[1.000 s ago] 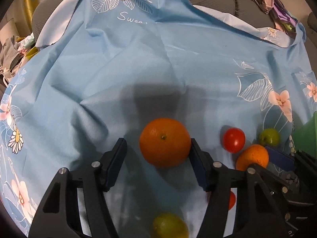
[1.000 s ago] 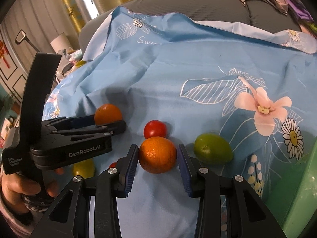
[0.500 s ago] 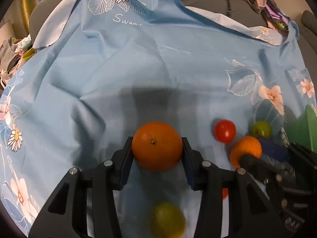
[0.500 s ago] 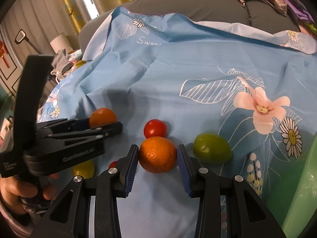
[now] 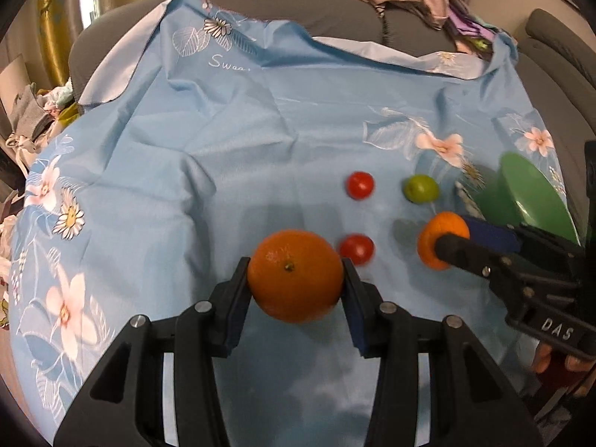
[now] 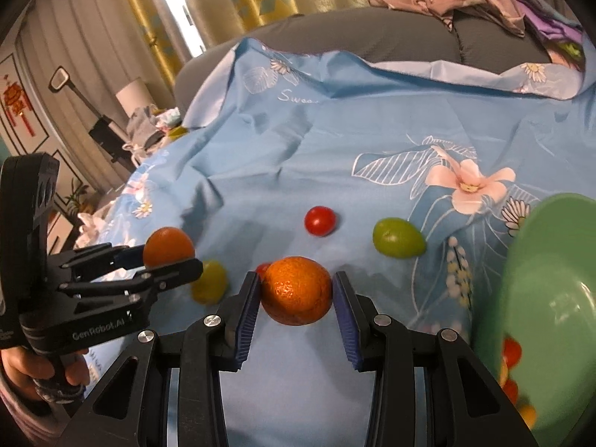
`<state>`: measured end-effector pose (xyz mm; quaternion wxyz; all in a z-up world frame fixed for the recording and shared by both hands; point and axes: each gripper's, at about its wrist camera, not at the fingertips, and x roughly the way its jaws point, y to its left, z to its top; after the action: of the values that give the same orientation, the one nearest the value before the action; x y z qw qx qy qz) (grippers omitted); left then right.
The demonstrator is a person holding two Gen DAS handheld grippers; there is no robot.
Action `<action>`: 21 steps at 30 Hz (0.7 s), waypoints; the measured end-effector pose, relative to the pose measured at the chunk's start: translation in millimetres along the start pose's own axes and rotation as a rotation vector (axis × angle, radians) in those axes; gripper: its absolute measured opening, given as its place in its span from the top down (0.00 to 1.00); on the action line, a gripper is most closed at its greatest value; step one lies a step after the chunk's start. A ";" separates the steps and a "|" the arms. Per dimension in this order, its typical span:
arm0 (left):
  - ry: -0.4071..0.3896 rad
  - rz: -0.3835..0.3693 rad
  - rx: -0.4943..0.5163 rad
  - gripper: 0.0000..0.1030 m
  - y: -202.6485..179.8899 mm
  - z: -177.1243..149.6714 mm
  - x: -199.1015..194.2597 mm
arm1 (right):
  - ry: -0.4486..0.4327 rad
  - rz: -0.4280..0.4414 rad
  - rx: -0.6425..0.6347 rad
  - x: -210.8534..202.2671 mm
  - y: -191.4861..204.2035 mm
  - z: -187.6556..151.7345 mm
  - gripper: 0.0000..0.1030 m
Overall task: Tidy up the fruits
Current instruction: 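Carry both mandarins over the green bowl and open both tools to drop them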
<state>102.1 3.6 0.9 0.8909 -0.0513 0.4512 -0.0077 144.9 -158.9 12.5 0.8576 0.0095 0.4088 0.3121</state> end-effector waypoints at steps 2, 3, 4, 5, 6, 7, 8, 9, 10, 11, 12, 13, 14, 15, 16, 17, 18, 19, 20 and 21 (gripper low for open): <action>-0.007 0.000 0.009 0.56 -4.0 -6.5 -8.3 | -0.009 0.005 -0.008 -11.0 4.1 -6.0 0.60; -0.011 0.000 0.012 0.56 -6.3 -11.1 -14.1 | -0.012 0.005 -0.010 -15.7 5.7 -8.9 0.60; -0.015 -0.001 0.014 0.56 -7.7 -14.1 -18.3 | -0.017 0.004 -0.011 -19.0 7.1 -11.1 0.60; -0.021 0.000 0.015 0.56 -9.8 -17.8 -23.5 | -0.022 0.004 -0.013 -25.3 8.7 -14.4 0.60; -0.027 0.003 0.018 0.56 -11.9 -21.6 -28.3 | -0.025 0.005 -0.013 -29.3 9.5 -16.9 0.60; -0.032 0.006 0.021 0.56 -13.2 -24.3 -32.1 | -0.028 0.006 -0.014 -33.2 10.8 -19.4 0.60; -0.037 0.009 0.023 0.56 -14.5 -27.3 -36.0 | -0.031 0.008 -0.016 -36.9 12.5 -22.0 0.60; -0.040 0.009 0.025 0.56 -15.9 -30.3 -39.9 | -0.035 0.009 -0.017 -42.0 13.7 -25.5 0.60; -0.042 0.007 0.024 0.56 -17.5 -33.4 -43.5 | -0.038 0.009 -0.016 -45.0 14.7 -28.1 0.60; -0.044 0.005 0.022 0.56 -18.5 -36.3 -46.9 | -0.040 0.010 -0.016 -49.2 15.7 -31.2 0.60; -0.047 0.007 0.021 0.56 -19.6 -39.1 -50.6 | -0.041 0.010 -0.016 -52.4 16.5 -33.7 0.60; -0.049 0.008 0.021 0.56 -20.6 -41.2 -53.4 | -0.043 0.010 -0.016 -55.4 17.6 -35.8 0.60; -0.051 0.007 0.019 0.56 -21.5 -43.4 -56.3 | -0.044 0.010 -0.018 -58.5 18.9 -37.6 0.60; -0.055 0.006 0.017 0.56 -22.4 -45.5 -59.5 | -0.046 0.011 -0.019 -61.8 20.4 -39.4 0.60; -0.059 0.005 0.016 0.56 -23.4 -47.2 -62.4 | -0.050 0.011 -0.021 -65.0 22.2 -40.8 0.60; -0.061 0.005 0.016 0.56 -24.9 -49.2 -65.1 | -0.054 0.012 -0.025 -67.8 23.9 -41.6 0.60; -0.065 0.006 0.016 0.56 -26.0 -50.5 -67.9 | -0.058 0.014 -0.028 -70.6 25.7 -42.3 0.60; -0.069 0.005 0.017 0.56 -27.1 -52.3 -70.8 | -0.061 0.014 -0.031 -73.7 27.0 -43.9 0.60; -0.072 0.005 0.017 0.56 -27.8 -53.5 -73.0 | -0.065 0.014 -0.034 -76.2 28.7 -44.5 0.60; -0.076 0.007 0.017 0.56 -28.7 -54.8 -75.6 | -0.069 0.015 -0.038 -78.6 30.9 -44.8 0.60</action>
<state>14.1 -25.0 32.2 0.9078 -0.0425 0.4171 -0.0063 59.9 -187.3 45.8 0.8687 0.0069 0.3729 0.3259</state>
